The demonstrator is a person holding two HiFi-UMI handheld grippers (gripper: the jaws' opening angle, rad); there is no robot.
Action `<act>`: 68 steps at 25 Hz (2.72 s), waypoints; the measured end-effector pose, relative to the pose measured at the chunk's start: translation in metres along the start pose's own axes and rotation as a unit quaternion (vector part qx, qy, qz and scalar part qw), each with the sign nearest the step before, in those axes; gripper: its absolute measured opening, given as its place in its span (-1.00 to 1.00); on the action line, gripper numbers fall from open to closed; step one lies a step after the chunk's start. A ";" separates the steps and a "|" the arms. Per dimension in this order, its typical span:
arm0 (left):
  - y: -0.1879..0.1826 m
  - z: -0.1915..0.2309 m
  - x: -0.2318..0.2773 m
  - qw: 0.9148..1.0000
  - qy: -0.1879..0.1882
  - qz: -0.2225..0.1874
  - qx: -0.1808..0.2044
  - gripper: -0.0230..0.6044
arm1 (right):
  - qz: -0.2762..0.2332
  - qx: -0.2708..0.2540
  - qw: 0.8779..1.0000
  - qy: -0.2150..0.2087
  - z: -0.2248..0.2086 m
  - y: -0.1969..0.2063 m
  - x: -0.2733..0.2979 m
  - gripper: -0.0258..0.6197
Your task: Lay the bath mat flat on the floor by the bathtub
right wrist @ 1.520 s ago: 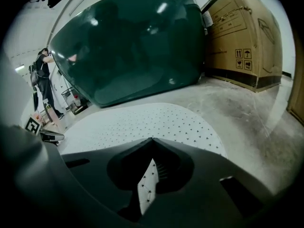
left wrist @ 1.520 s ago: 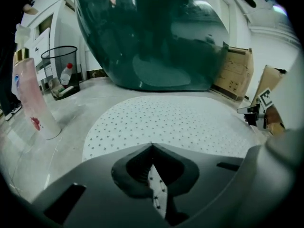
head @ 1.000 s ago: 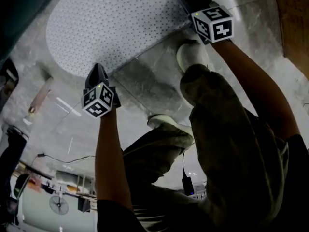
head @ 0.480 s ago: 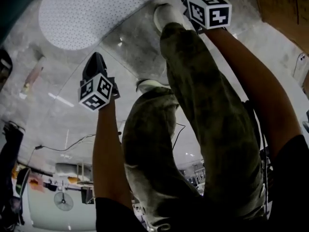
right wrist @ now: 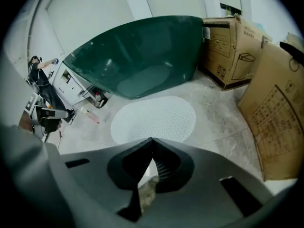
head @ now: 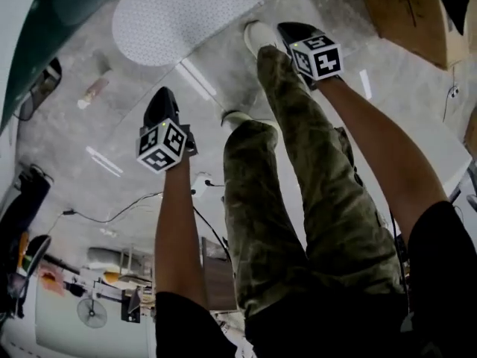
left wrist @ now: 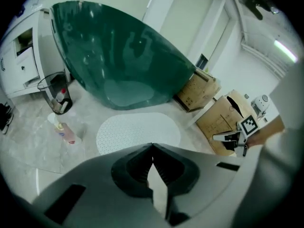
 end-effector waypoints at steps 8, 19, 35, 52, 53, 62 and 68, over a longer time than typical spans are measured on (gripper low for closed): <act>-0.074 0.000 -0.126 0.996 0.006 -0.040 -0.086 -0.86 | -0.023 -0.002 1.000 -0.007 0.082 -0.073 -0.098 -0.85; -0.162 -0.003 -0.298 0.980 0.003 -0.107 -0.165 -0.86 | -0.041 -0.033 0.999 -0.008 0.189 -0.161 -0.241 -0.85; -0.200 -0.063 -0.534 0.974 0.033 -0.206 -0.089 -0.86 | -0.148 -0.086 0.984 -0.040 0.333 -0.230 -0.466 -0.85; -0.171 -0.116 -0.658 0.955 0.057 -0.285 -0.062 -0.86 | -0.213 -0.220 0.950 -0.063 0.414 -0.200 -0.608 -0.85; -0.172 -0.120 -0.661 0.954 0.049 -0.289 -0.060 -0.86 | -0.225 -0.224 0.946 -0.064 0.404 -0.210 -0.618 -0.85; -0.200 -0.190 -0.676 0.930 -0.044 -0.354 -0.087 -0.86 | -0.256 -0.251 0.931 -0.073 0.280 -0.248 -0.694 -0.85; -0.221 -0.233 -0.665 0.924 -0.051 -0.370 -0.081 -0.86 | -0.281 -0.258 0.922 -0.061 0.238 -0.260 -0.716 -0.85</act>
Point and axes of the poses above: the fingertips, and each gripper's own axes: x forward along the fingers, z to its left, y out of its underside, the point moved 2 cm from there along -x, backward along the fingers, and after that the axes turned 12 degrees about -y, right-handed, at the moved point
